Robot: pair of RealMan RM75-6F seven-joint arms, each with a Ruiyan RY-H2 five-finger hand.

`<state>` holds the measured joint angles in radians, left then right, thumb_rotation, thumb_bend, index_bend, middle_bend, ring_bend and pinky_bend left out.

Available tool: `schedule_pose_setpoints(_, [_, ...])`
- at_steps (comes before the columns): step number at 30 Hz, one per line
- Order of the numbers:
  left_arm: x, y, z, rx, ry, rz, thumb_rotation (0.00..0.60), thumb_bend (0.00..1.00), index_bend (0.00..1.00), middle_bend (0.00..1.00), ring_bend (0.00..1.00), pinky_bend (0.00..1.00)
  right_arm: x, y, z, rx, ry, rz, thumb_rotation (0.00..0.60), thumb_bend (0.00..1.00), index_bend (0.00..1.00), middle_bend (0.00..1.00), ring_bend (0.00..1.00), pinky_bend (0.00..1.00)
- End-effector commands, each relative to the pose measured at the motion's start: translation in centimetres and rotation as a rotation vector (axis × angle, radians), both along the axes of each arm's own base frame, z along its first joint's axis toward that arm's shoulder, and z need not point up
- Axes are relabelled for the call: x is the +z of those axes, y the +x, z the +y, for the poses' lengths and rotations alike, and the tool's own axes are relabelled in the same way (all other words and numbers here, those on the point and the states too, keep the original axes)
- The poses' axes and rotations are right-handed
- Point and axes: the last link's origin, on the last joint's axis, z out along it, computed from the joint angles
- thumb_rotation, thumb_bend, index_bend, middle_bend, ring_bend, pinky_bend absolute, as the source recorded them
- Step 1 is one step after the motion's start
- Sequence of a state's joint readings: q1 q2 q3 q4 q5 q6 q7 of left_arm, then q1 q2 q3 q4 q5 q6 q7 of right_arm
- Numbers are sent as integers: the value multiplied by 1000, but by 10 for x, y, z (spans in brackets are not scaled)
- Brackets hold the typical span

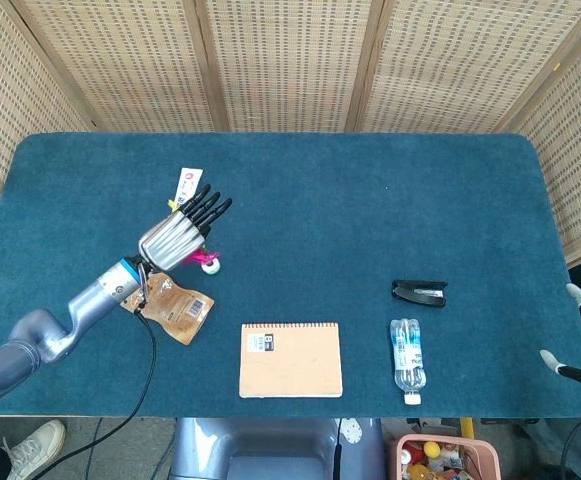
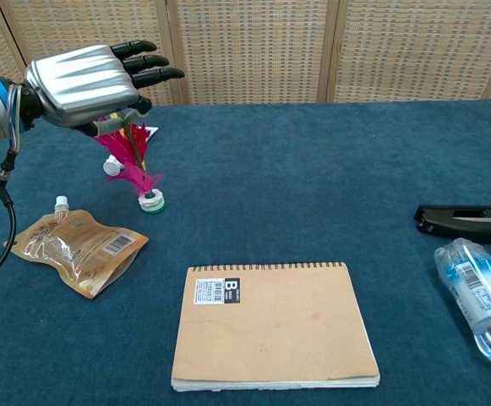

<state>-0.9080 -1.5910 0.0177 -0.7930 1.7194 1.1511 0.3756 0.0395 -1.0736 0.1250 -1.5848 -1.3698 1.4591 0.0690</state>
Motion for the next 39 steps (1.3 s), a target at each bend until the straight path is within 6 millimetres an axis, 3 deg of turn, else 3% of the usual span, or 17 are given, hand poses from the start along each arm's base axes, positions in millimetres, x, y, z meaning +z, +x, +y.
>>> schedule_pose_setpoints(1, [-4,0,-2,-4,-11,-2,600,440,656,0,0,0,0,1,0,5,1,-2,600,7,0,0,0,0])
schedule_pose_setpoints(5, [-4,3,-6,-15,-25,-42,600,123,63,0,0,0,1,2,1,9,-2,-4,600,7,0,0,0,0])
schedule_pose_setpoints(6, [-3,4,-7,-16,-28,-59,600,62,5,0,0,0,1,2,1,8,-2,-5,600,7,0,0,0,0])
schedule_pose_setpoints(9, [4,5,-9,-20,-36,-111,600,0,0,0,0,0,2,1,1,7,-1,-7,600,7,0,0,0,0])
schedule_pose_setpoints(15, [26,5,-15,-13,-29,-223,600,0,0,0,0,0,2,2,2,13,-1,-12,600,7,0,0,0,0])
schedule_pose_setpoints(19, [67,-9,-31,129,-34,-547,600,0,0,0,0,0,4,3,4,19,-2,-21,600,7,0,0,0,0])
schedule_pose_setpoints(23, [110,-45,-61,333,12,-775,600,0,0,0,0,0,5,4,6,28,-3,-27,600,7,0,0,0,0])
schedule_pose_setpoints(28, [139,-80,-105,504,73,-879,600,0,0,0,0,0,5,7,7,44,-1,-29,600,7,0,0,0,0])
schedule_pose_setpoints(37, [149,-127,-190,833,175,-969,600,0,0,0,0,0,1,14,12,78,15,-22,600,7,0,0,0,0])
schedule_pose_setpoints(39, [150,-131,-198,850,177,-963,600,0,0,0,0,0,2,14,12,81,15,-14,600,7,0,0,0,0])
